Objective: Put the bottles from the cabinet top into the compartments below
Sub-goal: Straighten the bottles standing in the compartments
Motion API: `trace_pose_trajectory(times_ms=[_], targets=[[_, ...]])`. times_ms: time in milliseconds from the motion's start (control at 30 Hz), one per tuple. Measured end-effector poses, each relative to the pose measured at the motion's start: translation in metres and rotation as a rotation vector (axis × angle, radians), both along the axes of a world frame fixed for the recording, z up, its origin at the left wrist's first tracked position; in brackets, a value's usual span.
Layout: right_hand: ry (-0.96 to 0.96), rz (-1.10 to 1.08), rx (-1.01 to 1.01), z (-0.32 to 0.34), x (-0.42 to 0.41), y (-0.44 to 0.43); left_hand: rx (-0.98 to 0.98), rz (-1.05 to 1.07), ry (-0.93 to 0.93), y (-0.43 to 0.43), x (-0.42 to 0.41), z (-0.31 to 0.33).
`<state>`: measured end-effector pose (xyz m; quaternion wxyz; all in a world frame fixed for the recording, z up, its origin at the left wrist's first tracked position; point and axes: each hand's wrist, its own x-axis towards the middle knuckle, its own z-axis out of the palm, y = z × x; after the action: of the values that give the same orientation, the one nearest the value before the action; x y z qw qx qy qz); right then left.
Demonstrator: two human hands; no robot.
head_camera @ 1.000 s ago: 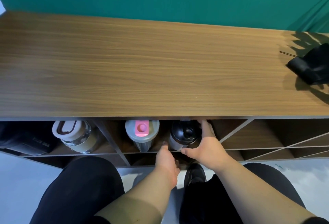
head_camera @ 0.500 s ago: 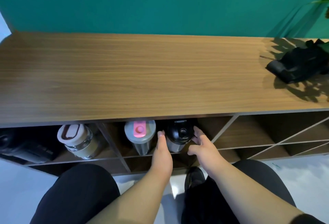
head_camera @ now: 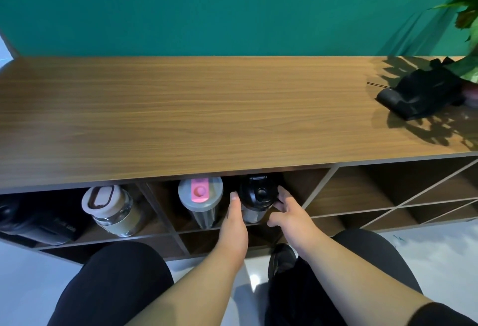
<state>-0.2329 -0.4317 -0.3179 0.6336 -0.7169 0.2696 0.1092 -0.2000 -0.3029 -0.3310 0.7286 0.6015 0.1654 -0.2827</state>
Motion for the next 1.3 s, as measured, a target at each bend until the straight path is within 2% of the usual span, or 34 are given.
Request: trace_pose_trajectory(times_ms=[100,167,267,333,500,667,800,967,1167,1300], targets=[[0.027,-0.034,-0.007,0.002,-0.004,0.002,0.031,-0.027,0.008,0.006,-0.003,-0.001],[0.125,-0.022,-0.046,0.004,-0.012,0.008,0.043,-0.067,0.014,0.01,-0.006,-0.002],[0.268,0.153,-0.1,0.009,-0.023,0.028,0.063,-0.123,0.05,0.023,-0.015,-0.004],[0.23,0.209,-0.1,0.013,-0.019,0.042,0.082,-0.091,0.073,0.035,-0.02,-0.008],[0.09,0.085,-0.001,0.015,0.003,0.074,0.076,0.146,0.122,0.076,-0.016,-0.007],[0.067,0.093,-0.006,0.016,0.007,0.104,0.125,0.282,-0.03,0.1,-0.005,0.002],[0.036,0.051,-0.019,0.019,0.013,0.111,0.179,0.293,-0.113,0.108,-0.001,-0.001],[-0.038,-0.027,0.1,0.025,0.022,0.113,0.144,0.238,-0.17,0.105,0.01,0.004],[-0.093,0.003,0.155,0.026,0.023,0.115,0.127,0.211,-0.169,0.099,0.009,0.002],[-0.061,0.0,0.167,0.02,0.026,0.112,0.123,0.209,-0.173,0.099,0.007,0.006]])
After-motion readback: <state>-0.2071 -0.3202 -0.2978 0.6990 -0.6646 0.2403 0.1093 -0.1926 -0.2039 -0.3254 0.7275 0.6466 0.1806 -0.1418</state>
